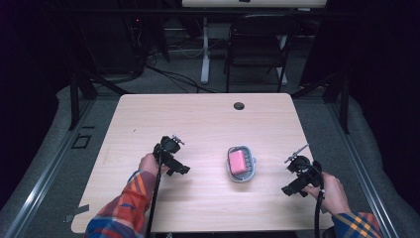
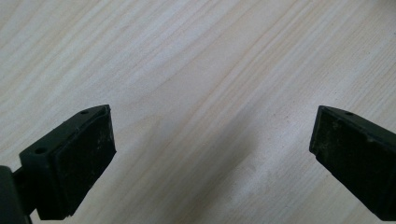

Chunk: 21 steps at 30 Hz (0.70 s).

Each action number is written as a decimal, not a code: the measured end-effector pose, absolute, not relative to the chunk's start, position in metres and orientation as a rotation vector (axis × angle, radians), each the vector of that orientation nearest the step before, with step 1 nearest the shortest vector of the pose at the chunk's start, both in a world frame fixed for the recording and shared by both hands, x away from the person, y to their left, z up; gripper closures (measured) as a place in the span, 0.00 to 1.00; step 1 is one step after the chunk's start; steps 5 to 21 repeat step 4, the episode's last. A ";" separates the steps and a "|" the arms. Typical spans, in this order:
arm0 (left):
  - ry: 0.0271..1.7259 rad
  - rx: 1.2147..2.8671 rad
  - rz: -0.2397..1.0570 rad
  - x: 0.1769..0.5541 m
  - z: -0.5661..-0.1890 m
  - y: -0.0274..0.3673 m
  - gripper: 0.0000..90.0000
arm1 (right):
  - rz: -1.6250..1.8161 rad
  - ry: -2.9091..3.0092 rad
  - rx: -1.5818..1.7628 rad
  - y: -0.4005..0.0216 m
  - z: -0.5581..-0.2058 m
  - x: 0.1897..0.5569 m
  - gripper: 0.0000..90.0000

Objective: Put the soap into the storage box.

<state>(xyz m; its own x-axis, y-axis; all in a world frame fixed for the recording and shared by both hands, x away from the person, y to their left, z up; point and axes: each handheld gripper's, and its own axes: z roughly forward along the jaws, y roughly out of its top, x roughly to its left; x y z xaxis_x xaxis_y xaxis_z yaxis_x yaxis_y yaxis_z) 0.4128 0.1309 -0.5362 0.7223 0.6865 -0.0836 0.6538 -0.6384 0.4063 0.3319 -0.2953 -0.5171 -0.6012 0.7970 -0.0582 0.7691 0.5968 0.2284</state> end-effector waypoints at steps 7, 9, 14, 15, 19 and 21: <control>1.022 2.525 0.108 0.413 -0.537 0.130 0.00 | 0.227 2.702 1.248 -0.287 -0.520 0.332 0.00; 1.022 2.525 0.108 0.413 -0.537 0.130 0.00 | 0.227 2.702 1.248 -0.287 -0.520 0.332 0.00; 1.022 2.525 0.108 0.413 -0.537 0.130 0.00 | 0.227 2.702 1.248 -0.287 -0.520 0.332 0.00; 1.022 2.525 0.108 0.413 -0.537 0.130 0.00 | 0.227 2.702 1.248 -0.287 -0.520 0.332 0.00; 1.022 2.525 0.108 0.413 -0.537 0.130 0.00 | 0.227 2.702 1.248 -0.287 -0.520 0.332 0.00; 1.022 2.525 0.108 0.413 -0.537 0.130 0.00 | 0.227 2.702 1.248 -0.287 -0.520 0.332 0.00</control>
